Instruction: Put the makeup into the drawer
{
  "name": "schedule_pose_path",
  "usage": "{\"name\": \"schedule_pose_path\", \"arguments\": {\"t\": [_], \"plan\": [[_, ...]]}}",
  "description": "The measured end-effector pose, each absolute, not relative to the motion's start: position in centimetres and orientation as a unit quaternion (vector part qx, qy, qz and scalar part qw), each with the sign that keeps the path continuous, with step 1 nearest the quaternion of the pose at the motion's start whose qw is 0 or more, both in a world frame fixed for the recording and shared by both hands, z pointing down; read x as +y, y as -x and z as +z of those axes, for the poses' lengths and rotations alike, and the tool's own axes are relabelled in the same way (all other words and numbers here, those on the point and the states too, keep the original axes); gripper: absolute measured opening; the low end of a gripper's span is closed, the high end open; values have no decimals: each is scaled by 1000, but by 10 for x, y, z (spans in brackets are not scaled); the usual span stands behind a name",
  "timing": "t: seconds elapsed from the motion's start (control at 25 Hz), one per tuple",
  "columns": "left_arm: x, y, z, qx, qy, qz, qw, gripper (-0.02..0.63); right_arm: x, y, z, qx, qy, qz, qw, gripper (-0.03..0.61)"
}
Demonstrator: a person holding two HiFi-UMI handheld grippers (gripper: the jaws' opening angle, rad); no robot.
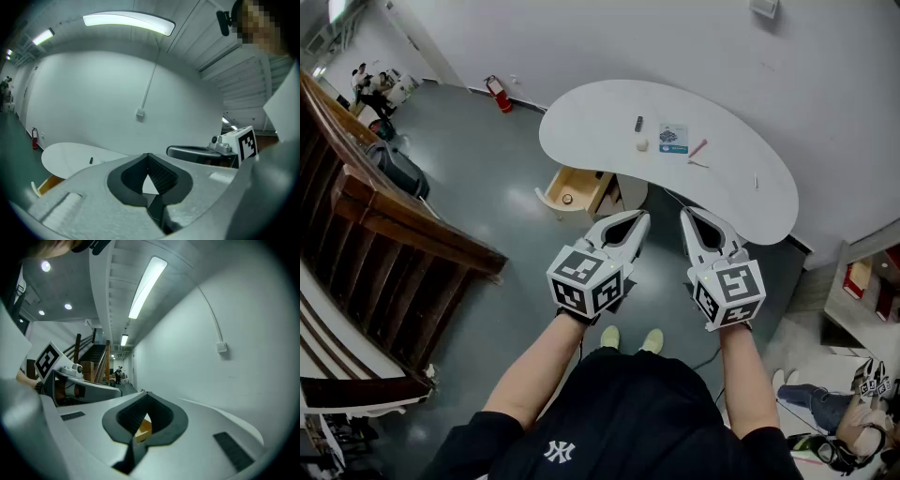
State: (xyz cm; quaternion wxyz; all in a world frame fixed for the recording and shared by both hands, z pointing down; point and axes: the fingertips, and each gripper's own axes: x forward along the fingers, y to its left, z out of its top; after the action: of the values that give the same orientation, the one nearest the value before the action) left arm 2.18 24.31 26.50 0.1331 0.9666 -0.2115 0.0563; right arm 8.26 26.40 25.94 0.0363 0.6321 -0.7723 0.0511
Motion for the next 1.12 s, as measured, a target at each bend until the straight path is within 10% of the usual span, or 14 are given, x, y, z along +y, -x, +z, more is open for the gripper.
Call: {"name": "schedule_pose_path", "arguments": {"t": [1.12], "plan": [[198,-36,280,-265,-953,57,138,8,238,-120,271,-781,-615,103,-21,15]]}}
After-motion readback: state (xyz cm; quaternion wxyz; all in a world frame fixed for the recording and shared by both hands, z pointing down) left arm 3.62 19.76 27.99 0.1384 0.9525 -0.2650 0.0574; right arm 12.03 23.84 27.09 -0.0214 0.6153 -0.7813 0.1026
